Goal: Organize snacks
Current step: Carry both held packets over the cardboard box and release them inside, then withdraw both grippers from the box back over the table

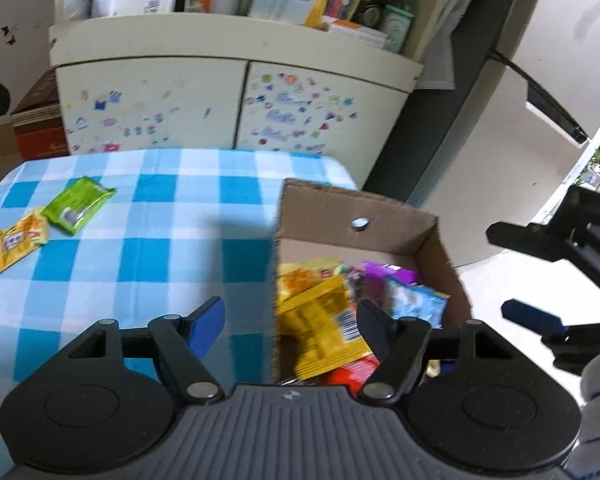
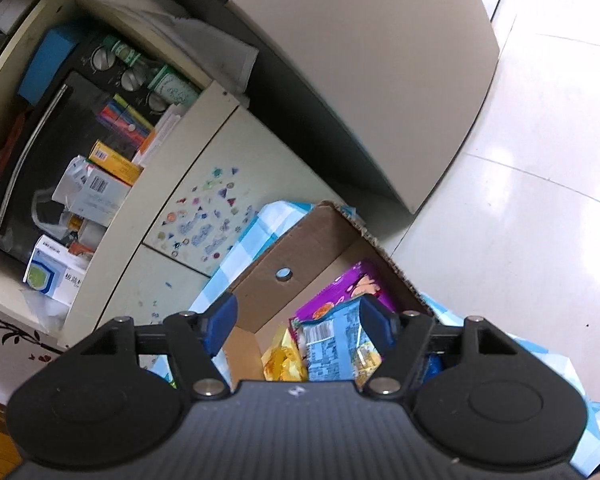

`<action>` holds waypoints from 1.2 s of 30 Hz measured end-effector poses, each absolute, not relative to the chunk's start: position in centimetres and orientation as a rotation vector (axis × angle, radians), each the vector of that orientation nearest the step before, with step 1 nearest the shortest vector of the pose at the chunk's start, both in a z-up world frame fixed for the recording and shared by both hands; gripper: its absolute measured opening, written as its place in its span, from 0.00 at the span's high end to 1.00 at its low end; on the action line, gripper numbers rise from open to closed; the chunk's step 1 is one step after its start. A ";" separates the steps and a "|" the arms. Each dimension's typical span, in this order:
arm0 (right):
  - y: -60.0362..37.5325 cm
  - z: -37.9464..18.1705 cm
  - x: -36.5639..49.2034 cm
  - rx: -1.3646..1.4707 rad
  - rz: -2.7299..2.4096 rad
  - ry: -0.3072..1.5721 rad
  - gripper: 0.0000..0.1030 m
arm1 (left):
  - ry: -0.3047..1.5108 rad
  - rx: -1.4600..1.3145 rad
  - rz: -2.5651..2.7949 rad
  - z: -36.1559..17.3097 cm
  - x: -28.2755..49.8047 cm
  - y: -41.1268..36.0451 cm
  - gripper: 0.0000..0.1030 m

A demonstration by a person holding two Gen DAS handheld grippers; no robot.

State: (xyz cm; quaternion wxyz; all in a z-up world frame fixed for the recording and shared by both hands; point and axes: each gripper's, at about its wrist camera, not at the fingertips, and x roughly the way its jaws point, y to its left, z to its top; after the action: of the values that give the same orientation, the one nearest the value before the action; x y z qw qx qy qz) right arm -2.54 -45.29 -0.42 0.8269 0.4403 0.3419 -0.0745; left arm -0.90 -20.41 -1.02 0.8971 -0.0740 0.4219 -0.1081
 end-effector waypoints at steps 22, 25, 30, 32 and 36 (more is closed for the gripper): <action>-35.4 -0.3 0.6 0.638 0.070 0.834 0.30 | 0.930 -0.107 -0.048 -2.5 0.2 -9.1 0.13; -33.8 -0.2 0.8 0.583 0.111 0.839 0.30 | 0.937 -0.103 -0.008 -2.8 0.8 -7.3 0.12; -31.2 0.0 1.0 0.499 0.172 0.835 0.27 | 0.936 -0.074 0.043 -2.8 1.4 -4.5 0.12; -30.4 0.1 1.0 0.476 0.193 0.834 0.27 | 0.933 -0.065 0.061 -2.8 1.6 -3.5 0.11; -28.5 0.2 1.3 0.430 0.240 0.823 0.27 | 0.920 -0.060 0.105 -2.6 2.1 -1.2 0.09</action>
State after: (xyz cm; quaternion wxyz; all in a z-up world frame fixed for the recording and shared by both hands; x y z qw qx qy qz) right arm 1.27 -28.55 0.17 0.8873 0.2068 0.3957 0.1154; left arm 2.07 -1.19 -2.64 0.8942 -0.0288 0.4439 0.0505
